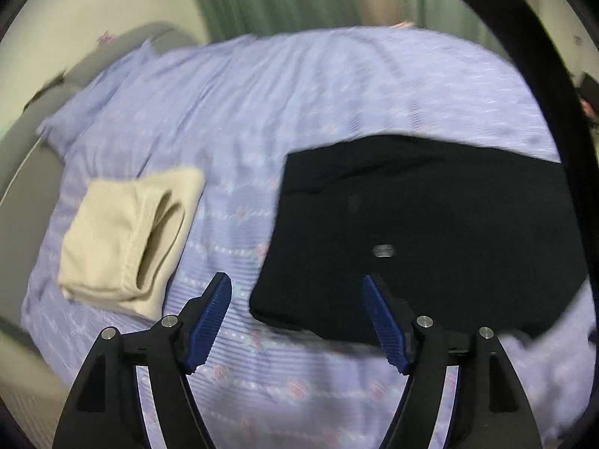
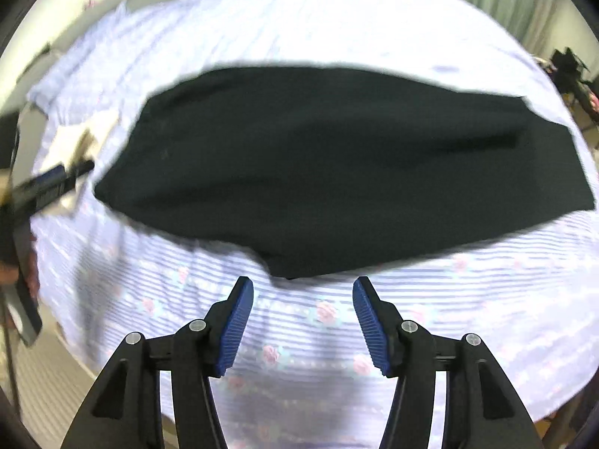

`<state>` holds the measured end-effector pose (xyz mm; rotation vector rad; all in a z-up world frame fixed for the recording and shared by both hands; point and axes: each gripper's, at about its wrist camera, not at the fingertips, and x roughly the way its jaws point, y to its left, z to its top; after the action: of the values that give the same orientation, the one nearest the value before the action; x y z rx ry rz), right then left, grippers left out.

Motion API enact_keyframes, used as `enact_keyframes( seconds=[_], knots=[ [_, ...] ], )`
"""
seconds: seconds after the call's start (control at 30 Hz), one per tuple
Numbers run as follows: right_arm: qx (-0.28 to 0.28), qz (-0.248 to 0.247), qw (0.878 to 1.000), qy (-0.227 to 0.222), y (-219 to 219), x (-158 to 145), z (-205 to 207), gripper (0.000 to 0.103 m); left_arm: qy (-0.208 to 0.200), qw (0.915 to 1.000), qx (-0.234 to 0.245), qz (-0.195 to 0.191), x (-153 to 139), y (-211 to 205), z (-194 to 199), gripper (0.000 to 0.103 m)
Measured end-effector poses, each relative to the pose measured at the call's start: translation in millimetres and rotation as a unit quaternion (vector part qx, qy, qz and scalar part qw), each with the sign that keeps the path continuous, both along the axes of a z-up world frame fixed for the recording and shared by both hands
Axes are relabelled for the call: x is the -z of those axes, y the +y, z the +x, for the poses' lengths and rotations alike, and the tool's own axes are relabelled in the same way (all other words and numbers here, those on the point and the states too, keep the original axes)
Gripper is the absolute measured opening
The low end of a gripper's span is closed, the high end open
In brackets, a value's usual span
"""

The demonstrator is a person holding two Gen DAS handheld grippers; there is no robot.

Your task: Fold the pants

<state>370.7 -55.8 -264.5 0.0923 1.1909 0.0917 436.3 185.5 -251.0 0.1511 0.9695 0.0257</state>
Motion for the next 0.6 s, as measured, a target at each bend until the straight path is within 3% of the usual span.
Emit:
enact_keyframes(
  seconds=[0.2,0.33,0.6],
  knots=[
    [0.051,-0.002,0.995,-0.08,-40,-86,-33,0.06,-0.028,0.9962,0.047,-0.068,-74,-36,-45,0.078],
    [0.092,-0.003,0.987,-0.133,-68,-134,-61,0.063,-0.048,0.9881,0.093,-0.113,-121,-62,-60,0.08],
    [0.149,-0.019,0.968,-0.199,-125,-191,-104,0.063,-0.1,0.9726,0.152,-0.145,-171,-127,-78,0.08]
  ],
)
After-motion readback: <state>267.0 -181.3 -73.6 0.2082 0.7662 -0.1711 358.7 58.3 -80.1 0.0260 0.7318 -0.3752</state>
